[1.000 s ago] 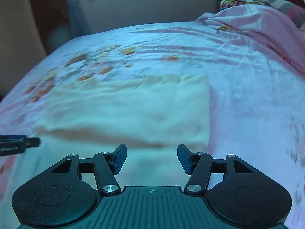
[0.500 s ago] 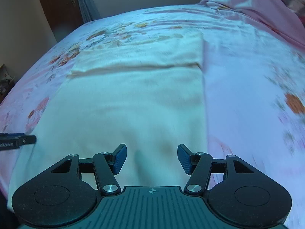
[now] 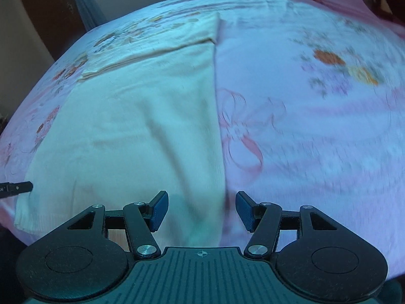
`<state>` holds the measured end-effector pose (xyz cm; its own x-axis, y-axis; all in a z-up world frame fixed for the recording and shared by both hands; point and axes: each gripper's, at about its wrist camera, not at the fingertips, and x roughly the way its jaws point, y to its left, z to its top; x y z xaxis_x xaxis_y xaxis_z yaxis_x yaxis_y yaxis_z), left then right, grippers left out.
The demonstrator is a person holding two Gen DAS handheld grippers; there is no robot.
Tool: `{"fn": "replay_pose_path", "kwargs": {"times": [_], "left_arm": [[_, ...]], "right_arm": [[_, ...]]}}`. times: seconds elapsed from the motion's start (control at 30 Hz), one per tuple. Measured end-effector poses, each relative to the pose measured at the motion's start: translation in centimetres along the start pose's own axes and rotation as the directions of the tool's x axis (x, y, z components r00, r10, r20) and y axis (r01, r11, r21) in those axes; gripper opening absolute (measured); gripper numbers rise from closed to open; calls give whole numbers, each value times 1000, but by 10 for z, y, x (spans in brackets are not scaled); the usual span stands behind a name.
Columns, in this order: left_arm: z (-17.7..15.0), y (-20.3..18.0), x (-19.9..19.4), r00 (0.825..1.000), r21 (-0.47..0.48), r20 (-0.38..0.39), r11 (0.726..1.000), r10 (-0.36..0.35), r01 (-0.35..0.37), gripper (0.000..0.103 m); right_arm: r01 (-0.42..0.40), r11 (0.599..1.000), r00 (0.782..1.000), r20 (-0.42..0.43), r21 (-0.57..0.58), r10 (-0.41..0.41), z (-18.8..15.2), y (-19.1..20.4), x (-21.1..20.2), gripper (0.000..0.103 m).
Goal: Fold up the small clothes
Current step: 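Grasp the folded sweater edge with the left gripper while the right gripper grasps its other edge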
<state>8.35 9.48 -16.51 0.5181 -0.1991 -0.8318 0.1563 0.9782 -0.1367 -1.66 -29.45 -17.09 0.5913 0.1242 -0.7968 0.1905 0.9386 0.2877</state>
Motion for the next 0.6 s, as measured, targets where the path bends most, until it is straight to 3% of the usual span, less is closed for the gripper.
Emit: {"fn": "replay_pose_path", "kwargs": {"times": [0.23,0.3,0.33,0.43,0.53,0.6], "left_arm": [[-14,0,-3,996,-53,-33,995,-88,86,35],[-16,0,-3,993,-74,-43,991,-113,110,21],[-17,1,-2,991,-87,-47,989,-128,123,20],[-20,1,-2,990,-91,-44,987,-136,131,11],[-21,1,-2,989,-81,-48,988,-139,135,11],[-22,0,0,988,-74,-64,988,-139,134,18]], "right_arm": [[-27,999,1000,-13,44,27,-11,-7,-9,58],[-49,997,998,-28,54,51,-14,-5,-8,18],[-56,996,998,-37,72,59,-15,-7,-7,15],[-73,990,996,-39,118,78,-18,-9,-8,15],[-91,985,993,-54,150,100,-16,-14,-9,15],[-102,982,991,-67,160,114,-16,-19,-7,15]]}}
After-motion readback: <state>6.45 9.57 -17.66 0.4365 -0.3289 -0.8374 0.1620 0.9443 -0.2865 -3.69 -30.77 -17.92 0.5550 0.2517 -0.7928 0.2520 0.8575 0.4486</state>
